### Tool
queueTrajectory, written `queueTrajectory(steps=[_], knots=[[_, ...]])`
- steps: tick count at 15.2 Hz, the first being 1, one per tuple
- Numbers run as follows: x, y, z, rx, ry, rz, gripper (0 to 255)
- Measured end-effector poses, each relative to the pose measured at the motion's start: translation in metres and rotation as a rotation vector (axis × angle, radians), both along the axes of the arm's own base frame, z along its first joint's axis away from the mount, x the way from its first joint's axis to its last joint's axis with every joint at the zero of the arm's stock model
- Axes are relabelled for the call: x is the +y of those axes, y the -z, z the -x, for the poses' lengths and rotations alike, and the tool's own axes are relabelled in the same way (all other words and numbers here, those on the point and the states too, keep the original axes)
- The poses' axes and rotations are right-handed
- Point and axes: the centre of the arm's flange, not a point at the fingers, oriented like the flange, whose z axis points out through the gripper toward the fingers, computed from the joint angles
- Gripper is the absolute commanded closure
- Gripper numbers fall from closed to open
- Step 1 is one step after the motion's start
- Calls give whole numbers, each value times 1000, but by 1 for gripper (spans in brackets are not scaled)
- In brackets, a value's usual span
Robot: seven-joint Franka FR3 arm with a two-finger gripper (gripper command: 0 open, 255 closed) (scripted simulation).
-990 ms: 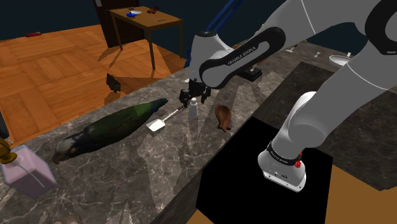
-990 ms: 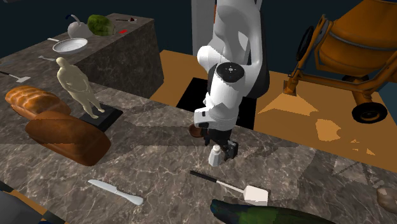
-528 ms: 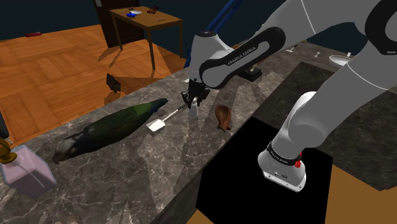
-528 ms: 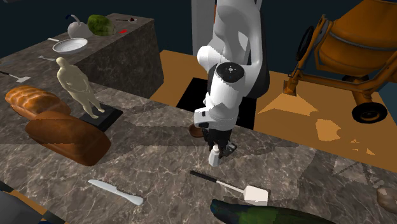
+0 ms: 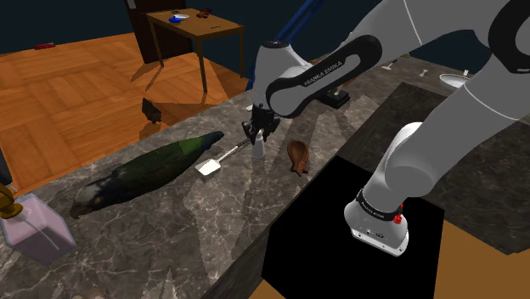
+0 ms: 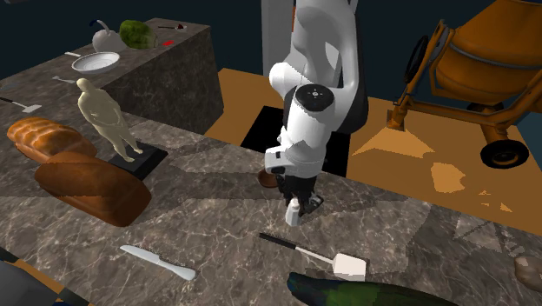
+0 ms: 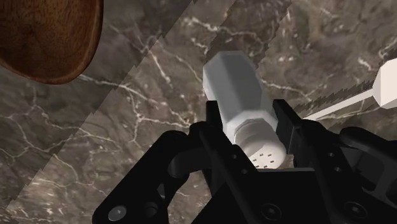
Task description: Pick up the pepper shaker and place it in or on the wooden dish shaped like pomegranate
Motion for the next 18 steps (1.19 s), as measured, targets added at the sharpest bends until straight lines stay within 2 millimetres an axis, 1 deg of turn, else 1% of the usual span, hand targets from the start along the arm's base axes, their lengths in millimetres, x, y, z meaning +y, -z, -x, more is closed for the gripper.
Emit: queueTrajectory(steps=[6, 18], knots=[[0, -28, 0, 0, 0, 0, 255], [1, -92, 0, 0, 0, 0, 255]])
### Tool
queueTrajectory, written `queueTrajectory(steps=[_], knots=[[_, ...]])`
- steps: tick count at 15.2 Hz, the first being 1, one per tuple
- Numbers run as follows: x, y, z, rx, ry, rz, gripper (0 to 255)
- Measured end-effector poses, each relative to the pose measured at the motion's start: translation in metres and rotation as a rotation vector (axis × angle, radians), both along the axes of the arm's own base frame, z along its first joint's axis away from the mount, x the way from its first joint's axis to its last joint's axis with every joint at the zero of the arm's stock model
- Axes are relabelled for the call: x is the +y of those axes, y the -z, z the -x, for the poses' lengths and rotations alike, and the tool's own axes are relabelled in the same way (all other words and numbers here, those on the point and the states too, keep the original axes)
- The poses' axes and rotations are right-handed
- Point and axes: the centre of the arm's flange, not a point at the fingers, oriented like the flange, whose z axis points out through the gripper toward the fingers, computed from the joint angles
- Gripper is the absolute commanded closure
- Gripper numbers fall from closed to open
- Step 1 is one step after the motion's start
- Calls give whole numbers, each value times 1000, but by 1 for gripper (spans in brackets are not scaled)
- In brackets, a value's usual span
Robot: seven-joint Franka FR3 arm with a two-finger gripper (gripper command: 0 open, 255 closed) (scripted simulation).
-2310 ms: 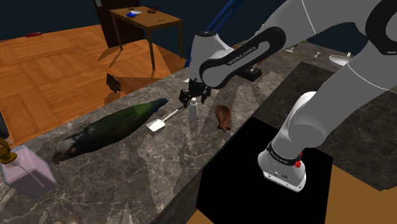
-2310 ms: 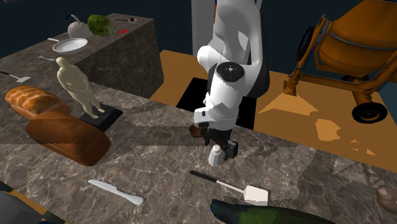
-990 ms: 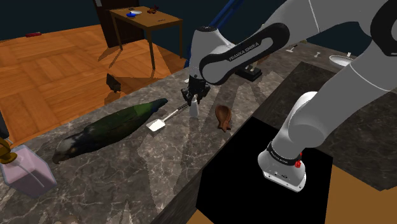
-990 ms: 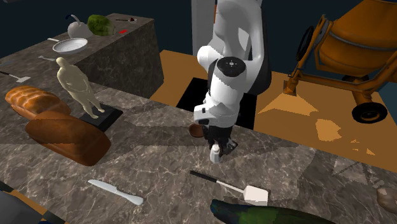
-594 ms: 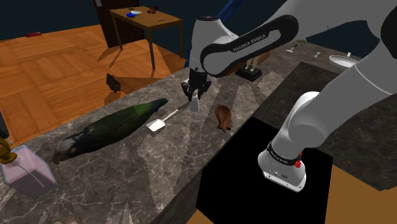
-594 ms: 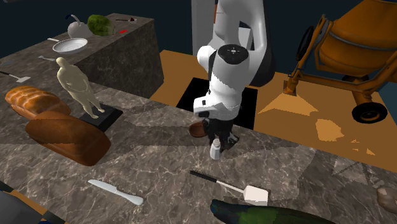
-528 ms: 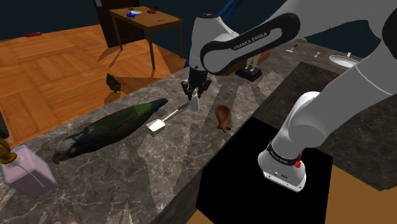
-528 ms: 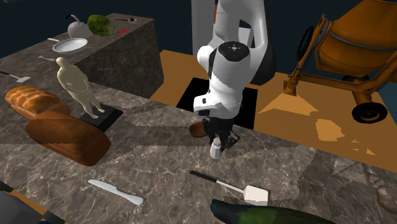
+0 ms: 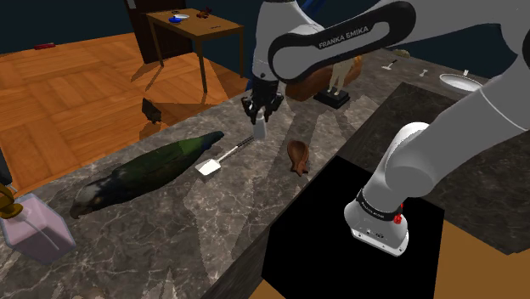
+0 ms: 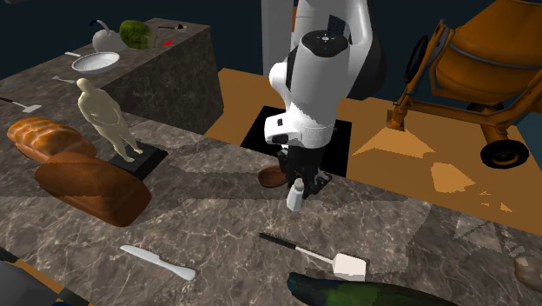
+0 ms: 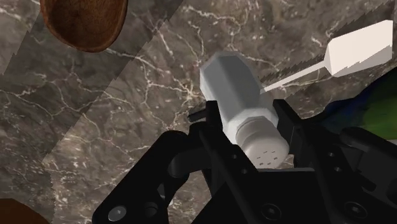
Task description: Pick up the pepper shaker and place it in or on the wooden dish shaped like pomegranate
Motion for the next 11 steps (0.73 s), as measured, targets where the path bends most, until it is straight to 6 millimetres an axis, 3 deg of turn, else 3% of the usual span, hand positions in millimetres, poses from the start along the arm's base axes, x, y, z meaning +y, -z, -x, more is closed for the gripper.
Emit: queueTrajectory(steps=[4, 11], knots=[[-14, -8, 23, 0, 0, 0, 255], [-52, -26, 105, 0, 0, 1, 255]])
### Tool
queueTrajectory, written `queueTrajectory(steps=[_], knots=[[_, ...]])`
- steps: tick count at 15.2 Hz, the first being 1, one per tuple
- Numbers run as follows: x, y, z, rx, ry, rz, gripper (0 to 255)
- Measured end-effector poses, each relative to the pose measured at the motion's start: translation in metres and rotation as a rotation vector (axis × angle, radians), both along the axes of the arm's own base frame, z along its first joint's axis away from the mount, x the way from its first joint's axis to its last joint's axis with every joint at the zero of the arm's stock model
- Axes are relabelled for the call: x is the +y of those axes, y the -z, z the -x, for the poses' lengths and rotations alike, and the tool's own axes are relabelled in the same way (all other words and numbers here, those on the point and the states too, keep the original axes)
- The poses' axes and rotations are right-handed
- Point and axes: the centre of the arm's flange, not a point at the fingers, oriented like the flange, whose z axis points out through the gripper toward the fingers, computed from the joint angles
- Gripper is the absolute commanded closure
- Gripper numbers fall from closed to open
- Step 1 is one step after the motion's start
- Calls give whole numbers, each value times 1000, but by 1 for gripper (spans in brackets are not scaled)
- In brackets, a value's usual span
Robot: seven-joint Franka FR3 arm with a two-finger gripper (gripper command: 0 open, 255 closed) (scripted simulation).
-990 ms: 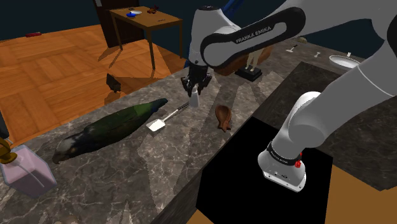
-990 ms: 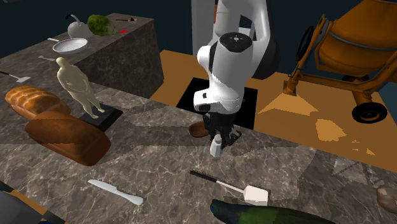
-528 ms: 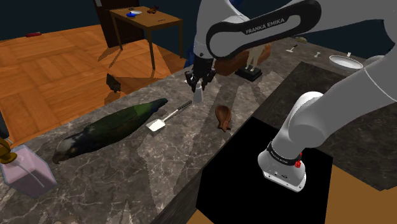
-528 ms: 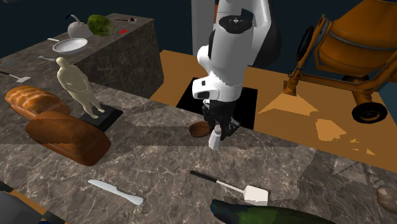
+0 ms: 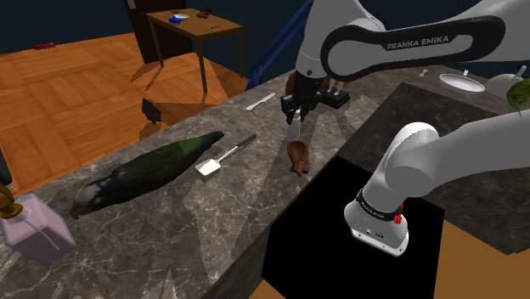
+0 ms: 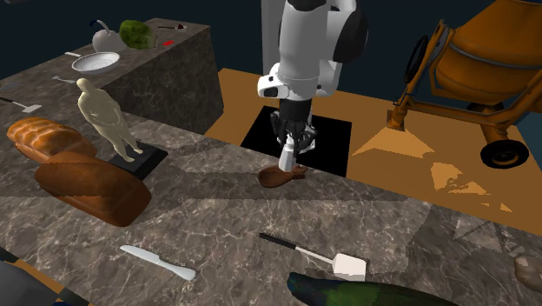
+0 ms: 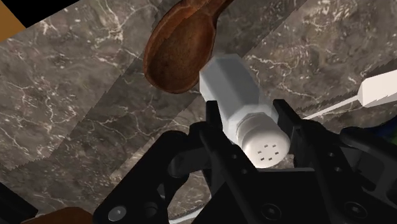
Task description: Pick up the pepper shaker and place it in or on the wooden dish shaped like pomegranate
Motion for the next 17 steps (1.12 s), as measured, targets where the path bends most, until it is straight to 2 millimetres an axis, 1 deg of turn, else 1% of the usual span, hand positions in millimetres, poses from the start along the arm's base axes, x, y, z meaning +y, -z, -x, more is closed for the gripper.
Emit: queueTrajectory(steps=[1, 2, 3, 5, 17], knots=[[-7, -2, 10, 0, 0, 0, 255], [-11, -4, 21, 0, 0, 0, 255], [-14, -3, 28, 0, 0, 0, 255], [-16, 7, 34, 0, -1, 0, 255], [-18, 70, 37, 1, -1, -1, 255]])
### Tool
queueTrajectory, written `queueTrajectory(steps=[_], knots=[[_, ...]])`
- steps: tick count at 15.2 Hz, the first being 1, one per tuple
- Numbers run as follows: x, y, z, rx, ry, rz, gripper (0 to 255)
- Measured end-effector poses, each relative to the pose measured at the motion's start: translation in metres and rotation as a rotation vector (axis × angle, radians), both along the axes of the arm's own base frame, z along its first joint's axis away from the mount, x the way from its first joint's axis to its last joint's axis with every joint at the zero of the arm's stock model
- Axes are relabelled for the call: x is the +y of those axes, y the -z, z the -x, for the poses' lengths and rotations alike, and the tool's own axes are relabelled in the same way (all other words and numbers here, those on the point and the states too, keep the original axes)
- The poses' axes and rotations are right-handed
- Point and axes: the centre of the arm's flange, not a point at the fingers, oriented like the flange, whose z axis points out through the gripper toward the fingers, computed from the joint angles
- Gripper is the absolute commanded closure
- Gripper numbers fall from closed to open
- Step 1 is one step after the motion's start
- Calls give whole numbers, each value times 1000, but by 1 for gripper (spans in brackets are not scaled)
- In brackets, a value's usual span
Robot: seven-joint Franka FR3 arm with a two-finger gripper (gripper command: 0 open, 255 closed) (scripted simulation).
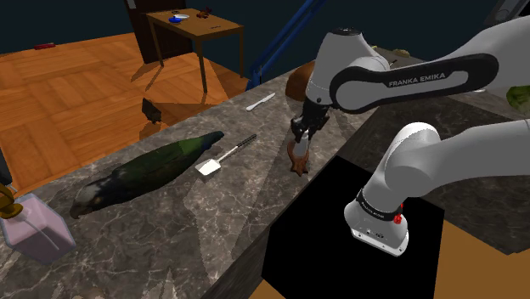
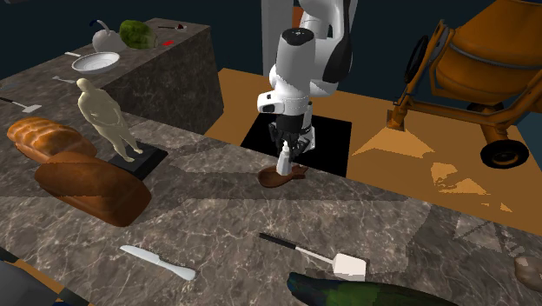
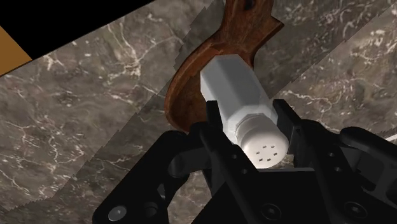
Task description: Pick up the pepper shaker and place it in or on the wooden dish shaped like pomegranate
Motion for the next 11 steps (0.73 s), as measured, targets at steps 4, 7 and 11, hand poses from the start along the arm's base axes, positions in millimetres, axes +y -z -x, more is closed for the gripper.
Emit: queueTrajectory(steps=[4, 7, 11], knots=[[0, 16, -1, 0, 0, 0, 255], [0, 18, -1, 0, 0, 0, 255], [0, 18, -1, -1, 0, 0, 0]])
